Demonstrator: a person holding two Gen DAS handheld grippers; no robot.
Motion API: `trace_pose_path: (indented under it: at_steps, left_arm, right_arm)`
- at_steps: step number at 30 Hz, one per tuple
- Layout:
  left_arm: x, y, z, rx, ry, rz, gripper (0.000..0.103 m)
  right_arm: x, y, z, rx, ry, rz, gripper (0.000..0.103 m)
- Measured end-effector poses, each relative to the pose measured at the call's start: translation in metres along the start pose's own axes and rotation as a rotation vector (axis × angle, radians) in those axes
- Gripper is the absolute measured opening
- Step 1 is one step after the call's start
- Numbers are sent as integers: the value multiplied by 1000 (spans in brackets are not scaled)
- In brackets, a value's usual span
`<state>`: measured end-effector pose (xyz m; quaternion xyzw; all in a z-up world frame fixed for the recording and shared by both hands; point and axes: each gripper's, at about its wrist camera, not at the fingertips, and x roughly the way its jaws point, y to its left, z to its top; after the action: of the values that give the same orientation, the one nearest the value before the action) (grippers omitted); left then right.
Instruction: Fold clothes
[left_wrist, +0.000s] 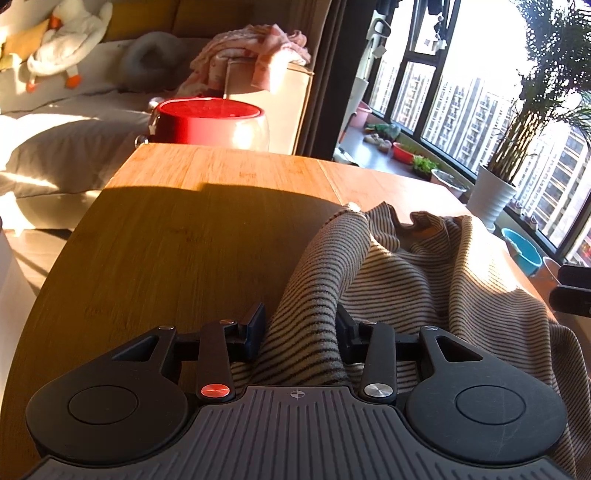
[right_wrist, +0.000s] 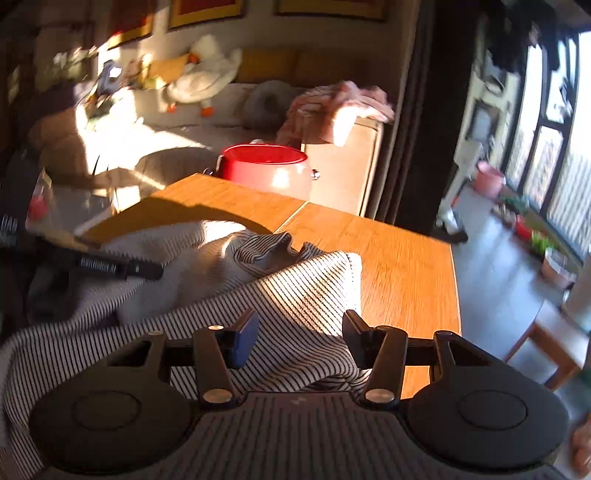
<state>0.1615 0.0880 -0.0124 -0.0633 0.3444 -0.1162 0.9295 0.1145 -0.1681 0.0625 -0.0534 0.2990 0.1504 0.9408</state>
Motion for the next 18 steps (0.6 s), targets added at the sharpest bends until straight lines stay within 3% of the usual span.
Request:
trace_pose_path:
  at_steps: [1, 4, 7, 10, 13, 14, 15, 18]
  left_arm:
    - [0, 0, 0, 1, -3, 1, 42]
    - [1, -4, -2, 23, -17, 14, 43]
    - [2, -5, -2, 28, -17, 8, 45]
    - [2, 0, -2, 17, -20, -8, 45]
    - [0, 4, -4, 5, -28, -18, 47]
    - [0, 5, -4, 1, -30, -21, 48]
    - [0, 7, -4, -3, -32, -24, 48]
    - [0, 8, -4, -9, -35, -28, 48]
  right_arm:
    - [9, -2, 1, 81, 26, 25, 51]
    - [33, 20, 4, 170, 26, -45, 54]
    - [64, 36, 17, 169, -19, -122, 70]
    - [109, 44, 23, 124, 102, -144, 70]
    - [116, 42, 12, 4, 158, -118, 43]
    - [111, 41, 10, -51, 150, -105, 29]
    - [106, 39, 10, -91, 148, -132, 2]
    - [94, 27, 13, -204, 136, -230, 3]
